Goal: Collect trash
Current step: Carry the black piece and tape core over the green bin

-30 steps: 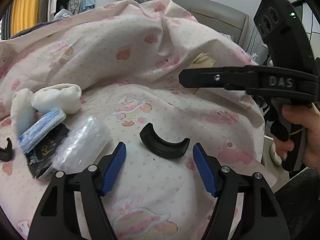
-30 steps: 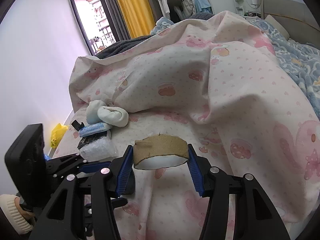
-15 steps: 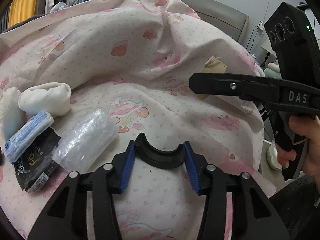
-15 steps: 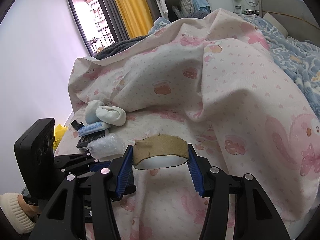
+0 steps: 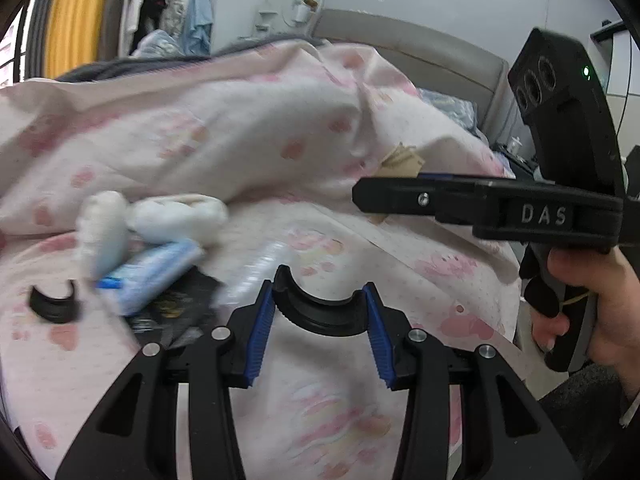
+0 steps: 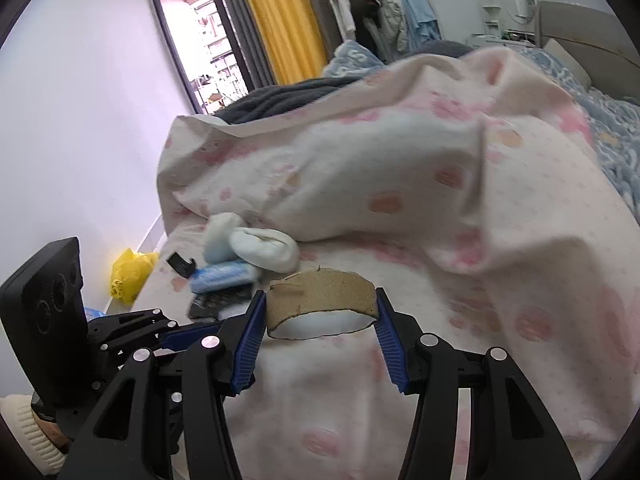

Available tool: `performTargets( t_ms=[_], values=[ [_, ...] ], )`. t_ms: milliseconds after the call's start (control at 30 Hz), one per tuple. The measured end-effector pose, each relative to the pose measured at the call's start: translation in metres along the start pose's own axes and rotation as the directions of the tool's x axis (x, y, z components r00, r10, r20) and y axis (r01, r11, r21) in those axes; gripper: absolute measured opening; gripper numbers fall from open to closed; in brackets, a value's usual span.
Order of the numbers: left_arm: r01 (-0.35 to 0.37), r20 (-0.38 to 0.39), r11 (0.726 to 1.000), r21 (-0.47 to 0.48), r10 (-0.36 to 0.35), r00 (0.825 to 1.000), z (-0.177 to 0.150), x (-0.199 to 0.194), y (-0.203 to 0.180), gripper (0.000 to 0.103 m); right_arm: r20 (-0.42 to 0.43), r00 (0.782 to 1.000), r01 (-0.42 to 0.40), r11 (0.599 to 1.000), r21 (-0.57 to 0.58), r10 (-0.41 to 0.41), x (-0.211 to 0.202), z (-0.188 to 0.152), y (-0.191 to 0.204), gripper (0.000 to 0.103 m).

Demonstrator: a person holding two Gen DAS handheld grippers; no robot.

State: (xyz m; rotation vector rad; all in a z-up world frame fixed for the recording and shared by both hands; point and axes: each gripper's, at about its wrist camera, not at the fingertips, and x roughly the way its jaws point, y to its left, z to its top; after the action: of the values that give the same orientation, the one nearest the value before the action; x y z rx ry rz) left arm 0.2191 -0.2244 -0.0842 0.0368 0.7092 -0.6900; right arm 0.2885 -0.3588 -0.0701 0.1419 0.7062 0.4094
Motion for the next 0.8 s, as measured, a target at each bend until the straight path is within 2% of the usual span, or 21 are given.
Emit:
performTargets(
  t_ms=[233,400,600,800],
  values=[
    [-0.083,0.049,0.995,-0.060,0.086,0.995,-0.002,-0.042,0.038,0.047,-0.006,0.999,-0.033,0.999,-0.042,0.032,0.017,0.012,0.039,0.054],
    [-0.170,0.057,0.977,-0.128,0.179,0.982,-0.007,-0.071,0.076,0.047,-0.005,0.998,-0.058,0.996,-0.067,0.057,0.027,0.020,0.065,0.054],
    [-0.265,0.031,0.947,-0.182,0.275,0.961,-0.019,-0.100,0.112,0.047,-0.005,0.996,-0.089,0.992,-0.094,0.088,0.039,0.026,0.097,0.054],
    [-0.344,-0.033,0.910,-0.232,0.346,0.938,-0.035,-0.118,0.146,0.047,-0.011,0.991,-0.132,0.983,-0.129,0.132,0.056,0.032,0.136,0.054]
  ],
)
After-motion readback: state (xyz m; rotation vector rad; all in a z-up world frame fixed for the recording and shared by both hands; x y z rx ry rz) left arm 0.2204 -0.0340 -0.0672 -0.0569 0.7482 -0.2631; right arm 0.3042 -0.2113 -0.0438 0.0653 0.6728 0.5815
